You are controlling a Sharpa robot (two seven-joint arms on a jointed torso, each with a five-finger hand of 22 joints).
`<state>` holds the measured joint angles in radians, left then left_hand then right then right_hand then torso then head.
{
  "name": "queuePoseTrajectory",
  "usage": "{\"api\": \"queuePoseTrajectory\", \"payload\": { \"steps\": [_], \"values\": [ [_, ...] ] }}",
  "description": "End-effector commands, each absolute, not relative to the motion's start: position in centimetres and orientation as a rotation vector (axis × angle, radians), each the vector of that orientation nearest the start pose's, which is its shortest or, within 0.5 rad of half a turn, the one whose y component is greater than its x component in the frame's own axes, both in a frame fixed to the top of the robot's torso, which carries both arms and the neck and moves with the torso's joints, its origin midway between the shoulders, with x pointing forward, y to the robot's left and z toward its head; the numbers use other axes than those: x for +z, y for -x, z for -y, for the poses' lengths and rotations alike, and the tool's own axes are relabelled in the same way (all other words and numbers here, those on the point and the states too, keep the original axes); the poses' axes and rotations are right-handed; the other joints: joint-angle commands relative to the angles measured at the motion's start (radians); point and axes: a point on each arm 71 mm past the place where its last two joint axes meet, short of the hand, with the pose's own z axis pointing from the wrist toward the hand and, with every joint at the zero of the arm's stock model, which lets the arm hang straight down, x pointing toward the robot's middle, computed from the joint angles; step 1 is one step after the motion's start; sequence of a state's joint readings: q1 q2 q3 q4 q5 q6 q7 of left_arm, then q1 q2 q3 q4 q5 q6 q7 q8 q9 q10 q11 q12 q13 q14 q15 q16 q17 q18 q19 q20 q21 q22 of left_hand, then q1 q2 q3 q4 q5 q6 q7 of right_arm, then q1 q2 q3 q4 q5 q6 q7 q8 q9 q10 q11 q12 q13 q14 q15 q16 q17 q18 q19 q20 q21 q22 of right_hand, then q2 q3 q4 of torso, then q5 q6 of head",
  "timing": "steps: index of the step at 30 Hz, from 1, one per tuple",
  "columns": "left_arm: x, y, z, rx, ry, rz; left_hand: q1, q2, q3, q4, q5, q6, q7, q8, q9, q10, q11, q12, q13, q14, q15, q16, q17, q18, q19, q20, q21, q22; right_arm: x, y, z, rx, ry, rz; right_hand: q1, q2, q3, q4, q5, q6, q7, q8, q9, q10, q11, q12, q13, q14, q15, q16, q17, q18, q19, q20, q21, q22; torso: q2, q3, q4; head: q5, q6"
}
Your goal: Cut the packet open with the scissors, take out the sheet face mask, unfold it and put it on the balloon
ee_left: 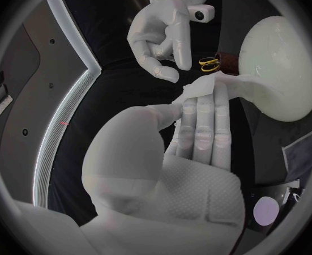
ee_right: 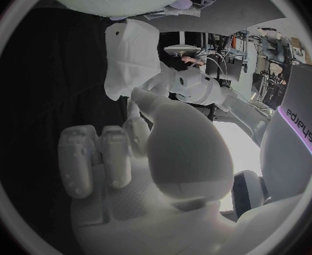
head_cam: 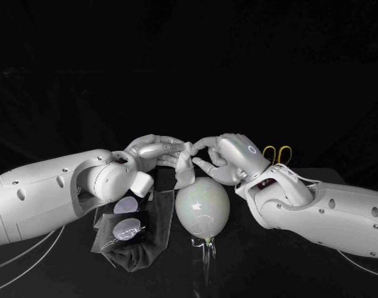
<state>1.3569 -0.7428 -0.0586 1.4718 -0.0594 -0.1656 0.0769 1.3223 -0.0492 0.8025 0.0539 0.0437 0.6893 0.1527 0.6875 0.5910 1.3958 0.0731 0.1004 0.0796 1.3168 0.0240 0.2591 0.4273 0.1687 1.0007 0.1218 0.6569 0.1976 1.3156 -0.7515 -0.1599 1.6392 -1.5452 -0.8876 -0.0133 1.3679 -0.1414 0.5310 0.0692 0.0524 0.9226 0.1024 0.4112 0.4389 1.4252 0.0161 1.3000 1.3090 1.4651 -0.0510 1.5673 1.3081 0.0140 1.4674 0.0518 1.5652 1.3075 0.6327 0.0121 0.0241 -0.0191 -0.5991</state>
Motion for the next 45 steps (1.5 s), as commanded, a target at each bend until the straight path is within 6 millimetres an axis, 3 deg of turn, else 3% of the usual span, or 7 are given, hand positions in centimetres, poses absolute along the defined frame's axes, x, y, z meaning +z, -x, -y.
{"api": "queuePoseTrajectory", "payload": {
  "steps": [1, 13, 23, 30, 35, 45],
  "values": [
    [-12.6, -51.3, -15.9, -1.562, 0.974, -1.743, 0.002, 0.004, 0.003, 0.003, 0.005, 0.007, -0.002, 0.003, 0.297, 0.006, 0.000, 0.004, -0.001, 0.004, -0.005, 0.006, 0.001, 0.015, 0.005, 0.000, -0.003, -0.001, -12.3, -45.3, 12.6, 0.890, 0.233, -1.027, 0.007, -0.013, -0.008, -0.002, -0.004, -0.011, 0.009, -0.020, -0.011, -0.003, 0.012, -0.005, 0.084, 0.106, 0.011, 0.003, 0.263, -0.014, 0.103, 0.009, 0.006, 0.263, 0.002, -0.0014, 0.0014, -0.002, 0.001],
    [-12.6, -51.2, -15.8, -1.568, 0.968, -1.749, 0.002, 0.004, 0.003, 0.003, 0.005, 0.007, -0.002, 0.003, 0.297, 0.006, 0.000, 0.004, -0.001, 0.004, -0.005, 0.006, 0.001, 0.015, 0.005, 0.000, -0.003, -0.001, -12.9, -46.2, 11.7, 0.850, 0.287, -1.066, 0.020, -0.025, -0.011, -0.009, -0.004, -0.034, 0.013, -0.078, -0.041, -0.013, 0.017, -0.014, 0.081, 0.104, 0.018, -0.001, 0.257, -0.014, 0.103, 0.020, 0.006, 0.263, 0.000, -0.0013, 0.0004, 0.001, -0.003],
    [-12.6, -51.1, -15.7, -1.575, 0.963, -1.755, 0.002, 0.004, 0.003, 0.003, 0.005, 0.007, -0.002, 0.003, 0.297, 0.006, 0.000, 0.004, -0.001, 0.004, -0.005, 0.006, 0.001, 0.015, 0.005, 0.000, -0.003, -0.001, -13.1, -46.6, 11.4, 0.831, 0.305, -1.081, 0.023, -0.023, -0.010, -0.010, -0.004, -0.026, 0.011, -0.084, -0.045, -0.014, 0.015, -0.013, 0.082, 0.104, 0.017, -0.002, 0.256, -0.014, 0.103, 0.021, 0.006, 0.263, 0.001, -0.0008, -0.0002, 0.000, -0.003],
    [-12.6, -51.1, -15.5, -1.582, 0.961, -1.760, 0.001, 0.004, 0.004, 0.003, 0.005, 0.007, -0.002, 0.005, 0.298, 0.007, 0.000, 0.004, -0.001, 0.004, -0.005, 0.006, 0.002, 0.015, 0.006, -0.001, -0.004, -0.001, -13.1, -46.6, 11.3, 0.836, 0.310, -1.080, 0.028, 0.001, -0.008, -0.007, -0.004, 0.048, -0.002, -0.061, -0.040, -0.012, 0.006, -0.009, 0.085, 0.105, 0.011, 0.001, 0.260, -0.014, 0.103, 0.019, 0.006, 0.263, 0.000, -0.0010, 0.0003, 0.000, -0.005],
    [-12.6, -51.1, -15.5, -1.582, 0.961, -1.761, 0.001, 0.004, 0.004, 0.003, 0.005, 0.007, -0.002, 0.005, 0.298, 0.007, 0.000, 0.004, -0.001, 0.004, -0.005, 0.006, 0.002, 0.015, 0.006, -0.001, -0.004, -0.001, -12.9, -46.5, 11.3, 0.851, 0.306, -1.057, 0.024, 0.038, -0.017, 0.003, -0.004, 0.100, -0.025, -0.026, -0.023, -0.005, -0.011, -0.003, 0.089, 0.106, -0.002, 0.003, 0.263, -0.014, 0.103, 0.009, 0.006, 0.263, 0.000, -0.0007, 0.0002, 0.000, -0.006],
    [-12.6, -51.1, -15.7, -1.576, 0.963, -1.758, 0.001, 0.004, 0.004, 0.003, 0.005, 0.007, -0.002, 0.005, 0.298, 0.007, 0.000, 0.004, -0.001, 0.004, -0.005, 0.006, 0.002, 0.015, 0.006, -0.001, -0.004, -0.001, -12.7, -46.3, 11.5, 0.876, 0.287, -1.021, 0.023, 0.045, -0.018, 0.006, -0.004, 0.104, -0.034, -0.006, -0.009, 0.003, -0.020, 0.003, 0.091, 0.106, -0.011, 0.003, 0.263, -0.014, 0.103, 0.000, 0.006, 0.263, 0.001, -0.0005, -0.0006, 0.000, -0.005]
  ]
}}
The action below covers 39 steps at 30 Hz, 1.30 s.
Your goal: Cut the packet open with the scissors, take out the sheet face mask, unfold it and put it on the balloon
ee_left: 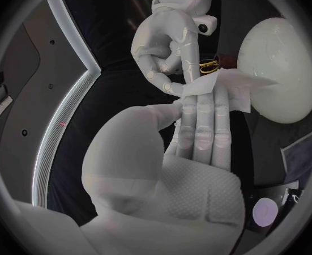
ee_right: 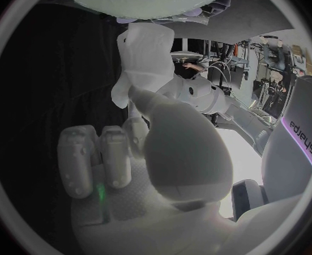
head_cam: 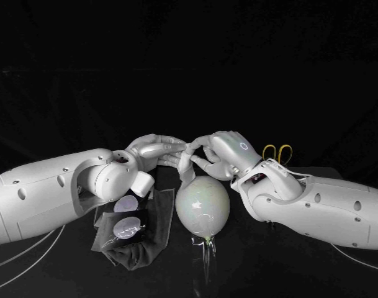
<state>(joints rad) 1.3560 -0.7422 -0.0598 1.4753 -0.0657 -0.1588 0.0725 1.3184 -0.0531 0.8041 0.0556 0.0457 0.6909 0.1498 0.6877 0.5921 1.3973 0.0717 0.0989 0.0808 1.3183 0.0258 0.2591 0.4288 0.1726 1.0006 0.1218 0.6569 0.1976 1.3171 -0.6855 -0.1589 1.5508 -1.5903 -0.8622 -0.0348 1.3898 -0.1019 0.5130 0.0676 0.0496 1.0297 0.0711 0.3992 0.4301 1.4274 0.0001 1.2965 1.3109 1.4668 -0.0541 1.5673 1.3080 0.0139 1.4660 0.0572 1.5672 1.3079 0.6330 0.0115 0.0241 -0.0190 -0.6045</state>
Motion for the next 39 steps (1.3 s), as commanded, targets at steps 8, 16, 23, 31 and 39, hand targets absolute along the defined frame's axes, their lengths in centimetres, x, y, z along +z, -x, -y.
{"api": "queuePoseTrajectory", "payload": {
  "steps": [8, 16, 23, 31, 39],
  "values": [
    [-12.6, -51.2, -15.8, -1.570, 0.959, -1.757, 0.005, 0.007, 0.002, 0.002, 0.003, 0.005, 0.000, 0.005, 0.297, 0.006, 0.001, 0.005, -0.002, 0.003, -0.007, 0.006, 0.002, 0.011, 0.007, -0.001, -0.004, -0.002, -12.6, -46.1, 11.6, 0.887, 0.281, -1.016, 0.001, 0.003, 0.000, 0.006, -0.001, -0.002, -0.004, 0.013, 0.005, 0.005, -0.006, 0.010, 0.092, 0.104, -0.010, 0.003, 0.263, -0.014, 0.105, -0.008, 0.004, 0.263, 0.000, 0.0004, 0.0001, 0.000, 0.002],
    [-12.6, -51.2, -15.9, -1.563, 0.955, -1.754, 0.005, 0.007, 0.002, 0.002, 0.003, 0.005, 0.000, 0.005, 0.297, 0.006, 0.001, 0.005, -0.002, 0.003, -0.007, 0.006, 0.002, 0.011, 0.007, -0.001, -0.004, -0.002, -12.6, -45.9, 11.8, 0.887, 0.287, -1.030, 0.002, 0.003, 0.002, 0.006, -0.001, 0.000, -0.006, 0.019, 0.009, 0.011, -0.007, 0.020, 0.098, 0.104, -0.012, 0.003, 0.263, -0.014, 0.105, -0.010, 0.004, 0.263, 0.000, -0.0006, 0.0003, -0.001, 0.002],
    [-12.6, -51.4, -16.1, -1.551, 0.949, -1.748, 0.005, 0.007, 0.003, 0.002, 0.003, 0.005, 0.000, 0.006, 0.298, 0.006, 0.001, 0.005, -0.002, 0.003, -0.007, 0.006, 0.002, 0.011, 0.007, -0.001, -0.005, -0.002, -12.5, -45.5, 12.3, 0.895, 0.282, -1.028, 0.000, 0.006, 0.004, 0.009, -0.001, 0.000, -0.006, 0.023, 0.012, 0.014, -0.008, 0.024, 0.101, 0.104, -0.013, 0.003, 0.263, -0.014, 0.105, -0.011, 0.004, 0.263, 0.000, -0.0003, 0.0001, 0.001, 0.001],
    [-12.6, -51.7, -16.6, -1.531, 0.937, -1.737, 0.005, 0.006, 0.003, 0.002, 0.003, 0.005, 0.000, 0.006, 0.298, 0.006, 0.001, 0.004, -0.002, 0.003, -0.007, 0.006, 0.003, 0.011, 0.007, -0.001, -0.005, -0.002, -12.3, -44.9, 13.2, 0.900, 0.268, -1.022, 0.000, 0.007, 0.004, 0.010, -0.001, 0.000, -0.007, 0.024, 0.013, 0.014, -0.008, 0.025, 0.101, 0.104, -0.013, 0.003, 0.263, -0.014, 0.105, -0.011, 0.004, 0.263, -0.001, 0.0003, -0.0007, 0.004, 0.003],
    [-12.7, -51.9, -16.8, -1.518, 0.929, -1.730, 0.005, 0.006, 0.003, 0.002, 0.003, 0.005, 0.000, 0.006, 0.298, 0.006, 0.001, 0.004, -0.002, 0.003, -0.007, 0.006, 0.003, 0.011, 0.007, -0.001, -0.005, -0.002, -12.2, -44.6, 13.9, 0.900, 0.267, -1.035, -0.001, 0.007, 0.004, 0.010, -0.001, 0.000, -0.007, 0.025, 0.013, 0.014, -0.008, 0.023, 0.101, 0.104, -0.013, 0.003, 0.263, -0.014, 0.105, -0.011, 0.004, 0.263, 0.000, 0.0003, -0.0011, 0.006, 0.004]
  ]
}}
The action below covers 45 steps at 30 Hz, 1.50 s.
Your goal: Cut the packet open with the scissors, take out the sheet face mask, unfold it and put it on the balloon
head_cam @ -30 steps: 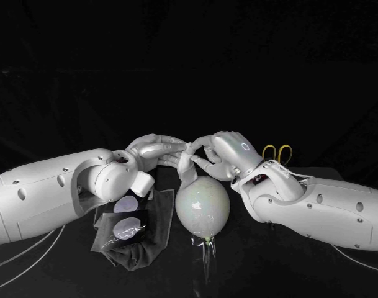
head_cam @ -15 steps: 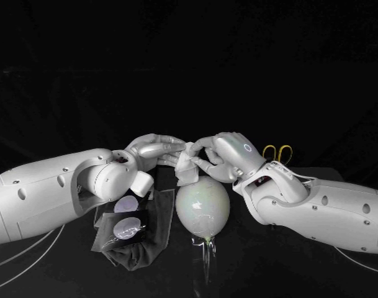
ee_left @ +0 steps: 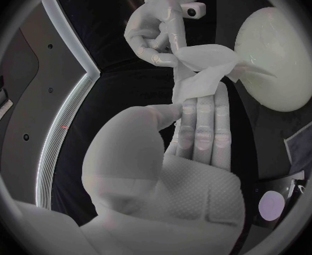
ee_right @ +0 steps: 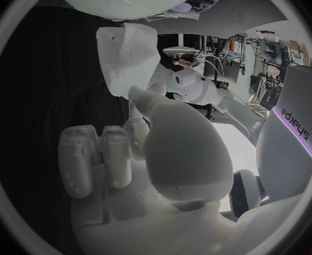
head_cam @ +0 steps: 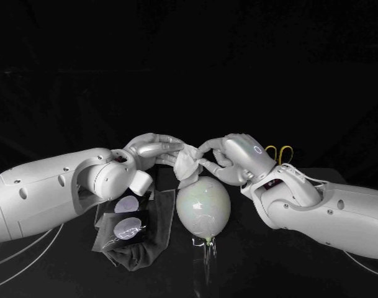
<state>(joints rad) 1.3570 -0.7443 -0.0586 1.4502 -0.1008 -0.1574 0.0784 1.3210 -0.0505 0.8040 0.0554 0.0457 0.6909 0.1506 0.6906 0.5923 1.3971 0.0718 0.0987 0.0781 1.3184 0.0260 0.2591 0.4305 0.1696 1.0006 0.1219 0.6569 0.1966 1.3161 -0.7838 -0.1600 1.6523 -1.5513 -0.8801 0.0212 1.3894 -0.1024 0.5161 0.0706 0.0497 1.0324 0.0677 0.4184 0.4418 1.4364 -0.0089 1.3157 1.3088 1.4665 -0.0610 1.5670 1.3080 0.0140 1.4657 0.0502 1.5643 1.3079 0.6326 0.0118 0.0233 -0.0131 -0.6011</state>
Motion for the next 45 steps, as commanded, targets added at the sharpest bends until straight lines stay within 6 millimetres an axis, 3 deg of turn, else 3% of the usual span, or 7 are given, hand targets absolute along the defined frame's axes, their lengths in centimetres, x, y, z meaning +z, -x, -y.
{"api": "queuePoseTrajectory", "payload": {
  "steps": [1, 7, 25, 45],
  "values": [
    [-12.7, -51.9, -16.8, -1.518, 0.928, -1.730, 0.002, 0.003, 0.004, 0.002, 0.003, 0.005, -0.001, 0.003, 0.298, 0.007, 0.001, 0.005, 0.001, 0.003, -0.007, 0.006, 0.001, 0.014, 0.007, -0.001, -0.005, -0.001, -12.2, -44.5, 14.0, 0.899, 0.267, -1.036, 0.000, 0.008, 0.001, 0.007, -0.001, -0.003, -0.003, 0.006, 0.001, 0.005, 0.001, 0.004, 0.103, 0.104, -0.006, 0.004, 0.263, -0.014, 0.105, -0.005, 0.006, 0.263, 0.000, -0.0001, -0.0004, 0.000, 0.000],
    [-12.6, -51.9, -16.7, -1.514, 0.917, -1.730, 0.002, 0.003, 0.004, 0.002, 0.003, 0.005, -0.001, 0.003, 0.298, 0.007, 0.001, 0.004, 0.001, 0.003, -0.007, 0.006, 0.001, 0.014, 0.007, -0.001, -0.005, -0.001, -12.0, -44.5, 14.4, 0.894, 0.271, -1.047, 0.000, 0.007, 0.001, 0.007, -0.001, -0.003, -0.004, 0.006, 0.002, 0.006, 0.000, 0.007, 0.104, 0.104, -0.006, 0.004, 0.263, -0.014, 0.105, -0.005, 0.006, 0.263, 0.000, 0.0002, 0.0021, 0.002, 0.000],
    [-12.5, -52.1, -16.6, -1.473, 0.816, -1.727, 0.003, 0.001, 0.005, 0.001, 0.003, 0.005, -0.001, 0.004, 0.298, 0.006, 0.001, 0.003, 0.001, 0.002, -0.007, 0.006, 0.002, 0.014, 0.008, -0.002, -0.006, -0.002, -9.8, -45.0, 15.4, 0.872, 0.364, -1.128, -0.004, 0.007, 0.001, 0.010, -0.001, -0.003, -0.005, 0.009, 0.004, 0.009, 0.000, 0.012, 0.108, 0.104, -0.007, 0.004, 0.263, -0.014, 0.105, -0.005, 0.006, 0.263, -0.001, -0.0003, 0.0009, 0.002, 0.005],
    [-12.3, -52.8, -16.8, -1.397, 0.638, -1.706, 0.003, -0.001, 0.006, 0.000, 0.003, 0.004, -0.001, 0.005, 0.299, 0.005, 0.001, 0.002, 0.001, 0.000, -0.007, 0.005, 0.004, 0.013, 0.007, -0.002, -0.006, -0.002, -6.5, -45.6, 16.5, 0.891, 0.396, -1.144, -0.007, 0.008, 0.001, 0.014, -0.001, -0.003, -0.007, 0.014, 0.007, 0.013, -0.002, 0.019, 0.113, 0.104, -0.008, 0.004, 0.263, -0.014, 0.105, -0.006, 0.006, 0.263, 0.000, -0.0006, -0.0002, 0.003, 0.021]
  ]
}}
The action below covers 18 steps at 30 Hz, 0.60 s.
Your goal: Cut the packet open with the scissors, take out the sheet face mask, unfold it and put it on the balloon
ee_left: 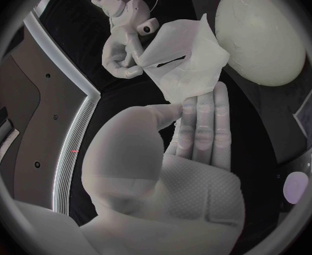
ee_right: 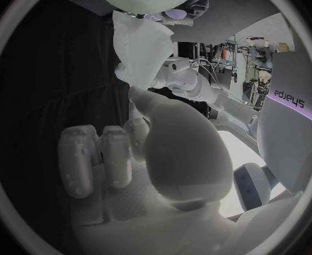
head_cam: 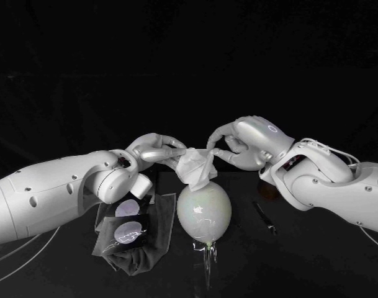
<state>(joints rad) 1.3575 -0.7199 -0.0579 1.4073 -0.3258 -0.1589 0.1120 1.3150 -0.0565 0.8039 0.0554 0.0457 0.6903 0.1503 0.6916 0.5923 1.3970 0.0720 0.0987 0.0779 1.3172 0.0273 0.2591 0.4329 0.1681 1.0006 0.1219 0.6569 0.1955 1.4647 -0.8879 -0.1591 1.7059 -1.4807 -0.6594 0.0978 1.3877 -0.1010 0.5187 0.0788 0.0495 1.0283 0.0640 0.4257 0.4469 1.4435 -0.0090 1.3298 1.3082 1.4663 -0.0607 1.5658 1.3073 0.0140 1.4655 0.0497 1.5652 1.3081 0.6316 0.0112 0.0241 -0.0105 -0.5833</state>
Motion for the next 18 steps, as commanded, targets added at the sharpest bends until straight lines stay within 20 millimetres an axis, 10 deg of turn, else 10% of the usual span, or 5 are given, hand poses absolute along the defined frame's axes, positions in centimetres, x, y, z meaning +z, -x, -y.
{"api": "queuePoseTrajectory", "payload": {
  "steps": [1, 18],
  "values": [
    [-12.3, -52.8, -16.9, -1.396, 0.635, -1.705, 0.010, 0.005, 0.006, 0.000, 0.003, 0.004, 0.000, 0.004, 0.299, 0.005, 0.001, 0.002, 0.001, 0.001, -0.009, 0.005, 0.001, 0.015, 0.007, -0.002, -0.006, -0.001, -6.4, -45.6, 16.6, 0.892, 0.397, -1.144, -0.006, 0.006, -0.002, 0.006, -0.001, 0.001, -0.004, 0.007, 0.002, 0.006, -0.002, 0.005, 0.113, 0.105, -0.008, 0.005, 0.263, -0.014, 0.105, -0.006, 0.006, 0.263, 0.001, 0.0000, -0.0013, 0.001, 0.003],
    [-12.0, -53.0, -16.5, -1.406, 0.588, -1.673, 0.008, 0.003, 0.007, 0.003, 0.003, 0.003, 0.001, 0.006, 0.299, 0.001, 0.003, -0.002, 0.000, -0.005, -0.006, 0.002, 0.004, 0.013, 0.004, -0.001, -0.010, -0.003, -5.1, -46.5, 16.6, 0.895, 0.412, -1.141, -0.007, 0.007, -0.002, 0.009, -0.001, 0.000, -0.005, 0.009, 0.004, 0.006, -0.003, 0.006, 0.114, 0.105, -0.009, 0.005, 0.263, -0.014, 0.105, -0.007, 0.006, 0.263, 0.001, 0.0003, 0.0006, 0.000, 0.013]
  ]
}}
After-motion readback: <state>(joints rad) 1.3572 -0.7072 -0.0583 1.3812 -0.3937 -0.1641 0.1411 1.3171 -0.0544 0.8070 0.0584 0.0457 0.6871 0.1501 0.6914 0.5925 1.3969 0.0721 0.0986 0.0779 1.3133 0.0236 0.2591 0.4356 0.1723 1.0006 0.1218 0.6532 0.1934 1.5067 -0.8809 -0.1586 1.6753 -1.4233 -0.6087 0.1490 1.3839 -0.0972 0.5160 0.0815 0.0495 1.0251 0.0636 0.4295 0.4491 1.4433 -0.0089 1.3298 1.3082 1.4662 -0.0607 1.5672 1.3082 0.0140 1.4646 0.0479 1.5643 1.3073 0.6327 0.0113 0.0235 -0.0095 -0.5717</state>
